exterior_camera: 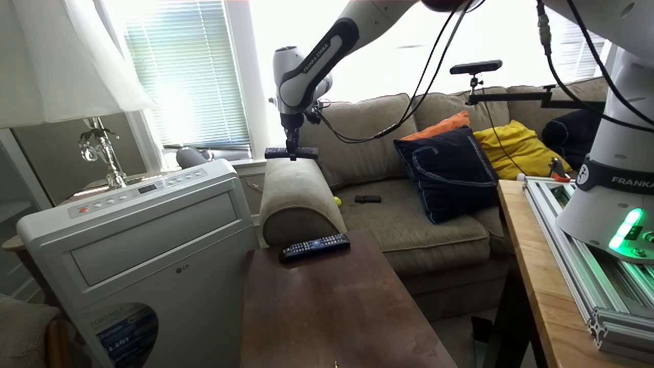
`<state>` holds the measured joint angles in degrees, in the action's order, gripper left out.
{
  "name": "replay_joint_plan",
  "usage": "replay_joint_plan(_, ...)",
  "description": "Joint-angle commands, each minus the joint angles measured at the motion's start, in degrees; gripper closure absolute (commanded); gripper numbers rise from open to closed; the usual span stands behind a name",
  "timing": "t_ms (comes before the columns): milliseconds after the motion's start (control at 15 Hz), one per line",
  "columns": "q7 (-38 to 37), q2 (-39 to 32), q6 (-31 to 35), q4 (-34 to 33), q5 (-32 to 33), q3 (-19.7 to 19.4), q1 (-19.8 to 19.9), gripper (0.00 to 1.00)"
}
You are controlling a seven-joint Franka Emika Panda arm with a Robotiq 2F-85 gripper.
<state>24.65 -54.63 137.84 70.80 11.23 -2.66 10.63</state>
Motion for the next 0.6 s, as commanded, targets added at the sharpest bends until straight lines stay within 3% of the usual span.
replay_joint_plan(0,4.44,-8.83,-6.92,-13.57,-2.22,2.50,2.53,0.71)
replay_joint_plan(533,11.62,-21.93,-17.15,-32.30,-4.58,7.11,4.71,0.71)
